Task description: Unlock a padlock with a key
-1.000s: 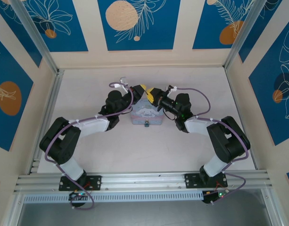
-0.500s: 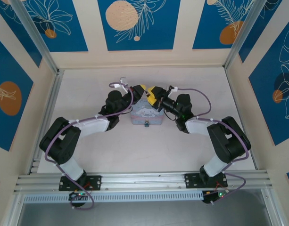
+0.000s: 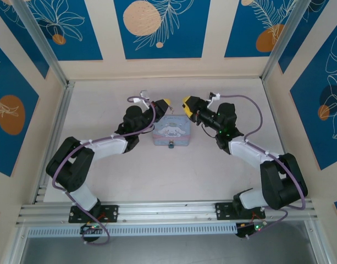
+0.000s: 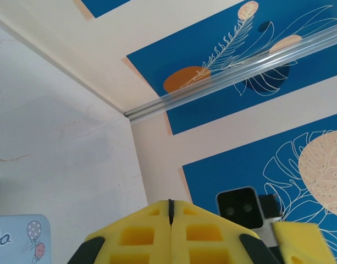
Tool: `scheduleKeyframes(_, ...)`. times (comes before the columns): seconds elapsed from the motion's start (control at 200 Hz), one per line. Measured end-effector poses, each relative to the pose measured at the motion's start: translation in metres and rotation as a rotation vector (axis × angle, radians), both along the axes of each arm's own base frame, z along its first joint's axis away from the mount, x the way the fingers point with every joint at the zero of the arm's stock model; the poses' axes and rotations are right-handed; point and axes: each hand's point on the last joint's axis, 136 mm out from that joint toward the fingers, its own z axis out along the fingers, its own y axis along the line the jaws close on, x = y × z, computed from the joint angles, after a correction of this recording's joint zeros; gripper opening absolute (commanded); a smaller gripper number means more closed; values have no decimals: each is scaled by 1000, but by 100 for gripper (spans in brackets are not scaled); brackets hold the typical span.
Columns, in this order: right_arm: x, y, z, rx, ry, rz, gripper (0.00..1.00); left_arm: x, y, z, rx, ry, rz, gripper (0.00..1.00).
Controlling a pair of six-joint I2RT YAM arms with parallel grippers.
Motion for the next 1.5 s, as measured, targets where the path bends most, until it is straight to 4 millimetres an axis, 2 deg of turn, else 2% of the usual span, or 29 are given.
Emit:
scheduleKeyframes(0.125, 3, 7, 3, -19, -22, 38, 42, 0, -1, 0, -3, 4, -5, 0)
scheduleKeyframes(0.335, 11, 19, -28, -30, 41, 81, 39, 0, -1, -5, -3, 15, -6, 0)
scheduleKeyframes(0.425, 12, 25, -36, -23, 54, 102, 38, 1, -2, -7, -6, 24, -6, 0)
scheduleKeyframes(0.64, 8, 35, -33, 9, 31, 147, 37, 2, -2, -10, -8, 33, -6, 0)
scheduleKeyframes(0.85, 9, 43, -41, 33, 50, 172, 35, 3, -3, -13, -7, 41, -6, 0)
scheduleKeyframes(1.12, 6, 46, -35, 62, 35, 182, 32, 3, -3, -10, -15, 36, -5, 0)
scheduleKeyframes(1.5, -2, 48, -39, 90, 43, 193, 30, 4, -4, -11, -19, 31, -4, 0)
